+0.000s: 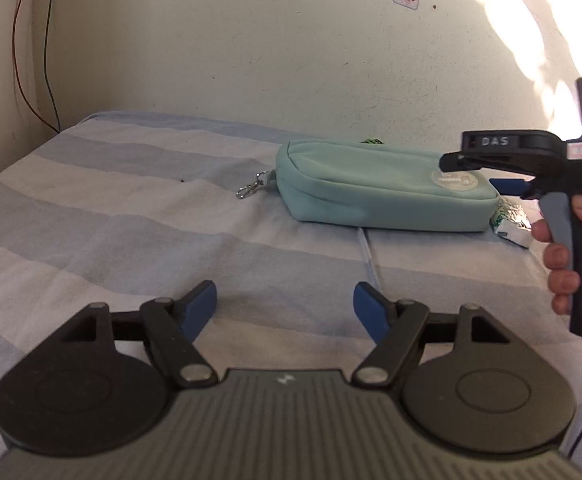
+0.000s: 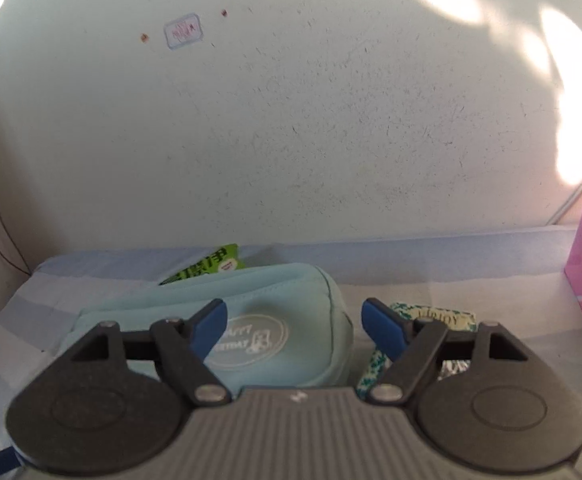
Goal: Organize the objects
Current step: 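Move the right tool to the light-blue pencil case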
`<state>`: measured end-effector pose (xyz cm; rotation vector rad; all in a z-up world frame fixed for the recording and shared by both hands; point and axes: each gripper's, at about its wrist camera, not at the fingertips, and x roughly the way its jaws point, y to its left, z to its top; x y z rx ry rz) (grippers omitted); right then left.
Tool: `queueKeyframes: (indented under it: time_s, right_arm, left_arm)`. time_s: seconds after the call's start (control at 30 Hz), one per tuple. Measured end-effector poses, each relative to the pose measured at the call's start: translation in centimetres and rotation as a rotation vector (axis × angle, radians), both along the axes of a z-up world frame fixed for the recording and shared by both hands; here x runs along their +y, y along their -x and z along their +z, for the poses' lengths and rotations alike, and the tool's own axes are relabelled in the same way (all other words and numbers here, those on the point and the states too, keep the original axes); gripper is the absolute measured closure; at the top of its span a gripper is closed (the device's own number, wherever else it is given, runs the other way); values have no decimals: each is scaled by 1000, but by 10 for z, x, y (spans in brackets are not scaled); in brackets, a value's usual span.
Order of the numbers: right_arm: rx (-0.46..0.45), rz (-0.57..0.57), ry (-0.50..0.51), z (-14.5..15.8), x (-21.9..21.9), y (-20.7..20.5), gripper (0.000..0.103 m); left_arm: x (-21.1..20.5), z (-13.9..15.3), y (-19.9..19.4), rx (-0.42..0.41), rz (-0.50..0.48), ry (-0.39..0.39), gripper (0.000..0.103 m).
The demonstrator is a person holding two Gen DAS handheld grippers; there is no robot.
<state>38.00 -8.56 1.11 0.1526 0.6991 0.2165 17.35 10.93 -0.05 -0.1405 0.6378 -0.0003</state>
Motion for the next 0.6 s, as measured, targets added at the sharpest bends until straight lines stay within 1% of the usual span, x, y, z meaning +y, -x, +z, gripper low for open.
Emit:
queueKeyframes:
  time_s: [0.07, 0.17, 0.23, 0.3, 0.43, 0.47, 0.5, 0.53, 0.6]
  right_arm:
    - [21, -9, -40, -9, 0, -11, 17]
    - [35, 7, -106, -18, -1, -11, 15]
    - [16, 24, -90, -20, 0, -6, 15]
    - [11, 54, -93, -20, -1, -1, 18]
    - [-14, 53, -73, -20, -3, 15, 23]
    - [-22, 52, -76, -21, -4, 21, 26]
    - [-27, 53, -86, -22, -6, 28, 29]
    - [-34, 52, -93, -22, -8, 34, 36]
    - [-33, 58, -134, -22, -18, 48, 44]
  left_arm:
    - [-1, 0, 1, 0, 1, 2, 24]
    - [-1, 0, 2, 1, 3, 2, 23]
    - [-1, 0, 2, 1, 3, 1, 23]
    - [0, 0, 2, 0, 3, 4, 23]
    - [0, 0, 3, 0, 1, 5, 22]
    - [0, 0, 4, -1, 1, 5, 22]
    - [1, 0, 2, -1, 0, 6, 22]
    - [1, 0, 1, -1, -1, 7, 22]
    - [1, -1, 0, -1, -2, 6, 22]
